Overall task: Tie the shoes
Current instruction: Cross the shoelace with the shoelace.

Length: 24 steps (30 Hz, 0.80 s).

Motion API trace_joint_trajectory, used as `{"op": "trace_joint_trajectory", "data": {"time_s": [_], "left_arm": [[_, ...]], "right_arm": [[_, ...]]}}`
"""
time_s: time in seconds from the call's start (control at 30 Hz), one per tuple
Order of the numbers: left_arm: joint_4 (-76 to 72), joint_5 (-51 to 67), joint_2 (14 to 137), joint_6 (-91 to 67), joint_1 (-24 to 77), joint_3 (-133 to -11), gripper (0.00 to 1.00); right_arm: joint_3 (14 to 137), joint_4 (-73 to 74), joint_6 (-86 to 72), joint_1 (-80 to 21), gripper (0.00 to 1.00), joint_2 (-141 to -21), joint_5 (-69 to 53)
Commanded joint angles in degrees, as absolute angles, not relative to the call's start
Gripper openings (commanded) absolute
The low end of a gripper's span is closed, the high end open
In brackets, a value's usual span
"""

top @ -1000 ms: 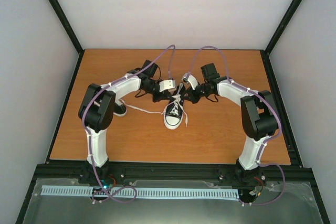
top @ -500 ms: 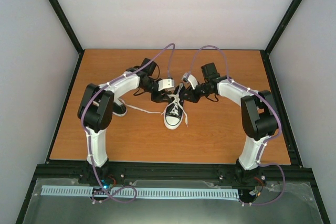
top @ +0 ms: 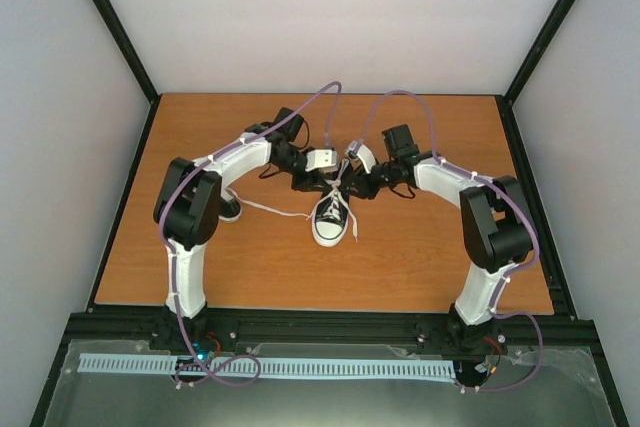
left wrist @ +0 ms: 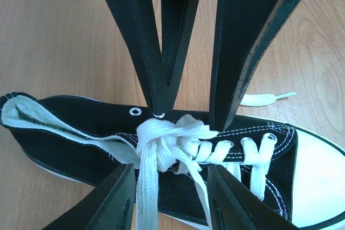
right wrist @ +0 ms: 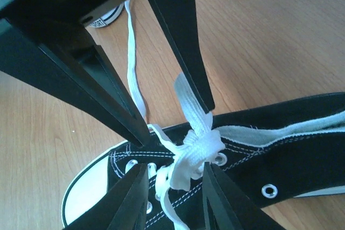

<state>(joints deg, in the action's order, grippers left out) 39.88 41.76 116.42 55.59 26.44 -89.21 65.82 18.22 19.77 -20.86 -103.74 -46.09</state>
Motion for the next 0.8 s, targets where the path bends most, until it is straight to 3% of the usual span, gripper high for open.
{"op": "trace_joint_trajectory", "data": {"time_s": [0.0,0.6,0.7,0.77], "left_arm": [[40.8,43.1,118.0,58.0,26.6,-91.6,0.41],[36.7,43.1,119.8,54.1,26.6,-91.9,0.52],[36.4,42.6,120.1,54.0,26.6,-92.0,0.52],[35.9,42.4,120.2,53.5,26.6,-92.0,0.5]], "right_arm": [[66.9,15.4,18.4,-21.7,0.3,-104.1,-46.9],[68.6,17.9,18.2,-22.2,0.05,-105.6,-43.1],[68.6,18.0,17.9,-22.2,0.09,-105.0,-43.3],[68.3,17.3,16.5,-22.2,0.22,-104.7,-43.4]]}}
